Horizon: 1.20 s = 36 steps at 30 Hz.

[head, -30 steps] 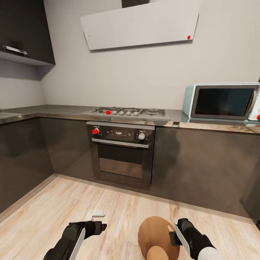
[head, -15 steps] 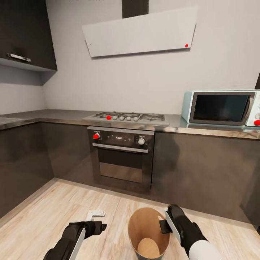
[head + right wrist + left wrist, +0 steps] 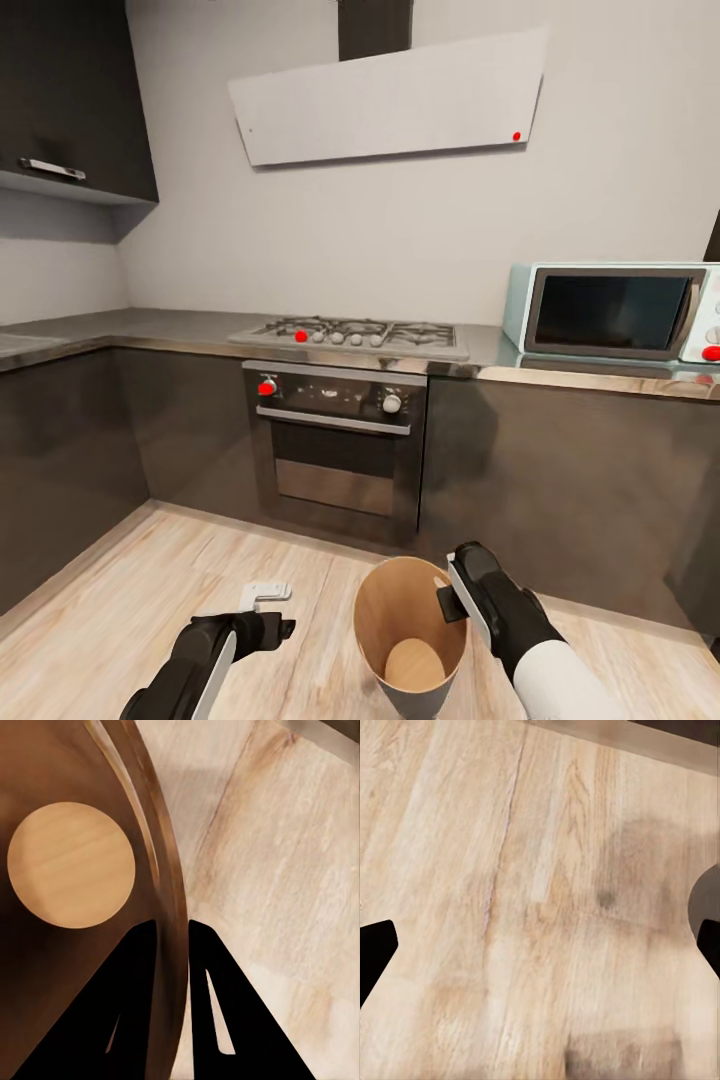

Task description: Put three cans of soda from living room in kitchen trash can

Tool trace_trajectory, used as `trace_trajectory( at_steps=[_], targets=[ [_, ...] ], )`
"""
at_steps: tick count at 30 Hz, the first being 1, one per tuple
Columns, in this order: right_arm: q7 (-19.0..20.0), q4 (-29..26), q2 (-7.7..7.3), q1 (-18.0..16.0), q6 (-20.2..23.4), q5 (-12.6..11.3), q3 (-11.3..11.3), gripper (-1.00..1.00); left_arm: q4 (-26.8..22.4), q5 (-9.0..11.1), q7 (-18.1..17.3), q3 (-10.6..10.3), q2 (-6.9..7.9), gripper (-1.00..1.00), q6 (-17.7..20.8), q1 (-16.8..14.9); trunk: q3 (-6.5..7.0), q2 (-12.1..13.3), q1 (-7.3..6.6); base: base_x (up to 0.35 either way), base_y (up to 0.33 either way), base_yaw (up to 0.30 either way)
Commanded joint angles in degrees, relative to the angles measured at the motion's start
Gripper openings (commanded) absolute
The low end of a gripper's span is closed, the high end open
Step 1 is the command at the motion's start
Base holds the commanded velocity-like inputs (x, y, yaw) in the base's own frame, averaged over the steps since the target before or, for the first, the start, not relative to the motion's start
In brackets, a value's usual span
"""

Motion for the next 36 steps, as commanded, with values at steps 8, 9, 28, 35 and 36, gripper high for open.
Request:
trace_trajectory(
  at_steps=[8,9,28,35,36],
  targets=[
    [0.53,-3.04,0.01,-0.16,0.39,-1.53,-0.19,-1.00,-0.01,0.00,0.00,0.05,0.04,1.00,0.00,0.01,1.45,3.22,-1.77,0.000,0.000,0.000],
    [0.83,-3.25,-0.02,-0.16,0.40,-1.63,-0.25,-1.00,-0.01,0.00,0.00,0.07,0.05,1.00,0.00,-0.01,1.62,3.62,-1.99,0.000,0.000,0.000],
    [4.78,-3.45,-0.38,-0.17,0.41,-1.65,0.17,-1.00,0.08,0.15,0.00,0.50,0.07,1.00,-0.14,-0.07,5.04,11.24,-6.16,0.000,0.000,0.000],
    [4.81,-3.44,-0.49,-0.17,0.43,-1.28,0.25,-1.00,0.58,0.15,0.00,0.71,0.13,1.00,-0.18,-0.11,6.29,14.05,-7.70,0.000,0.000,0.000],
    [4.81,-3.44,-0.51,-0.17,0.42,-1.24,0.25,-1.00,0.66,0.14,0.00,0.72,0.14,1.00,-0.18,-0.12,6.47,14.45,-7.92,0.000,0.000,0.000]
  ],
)
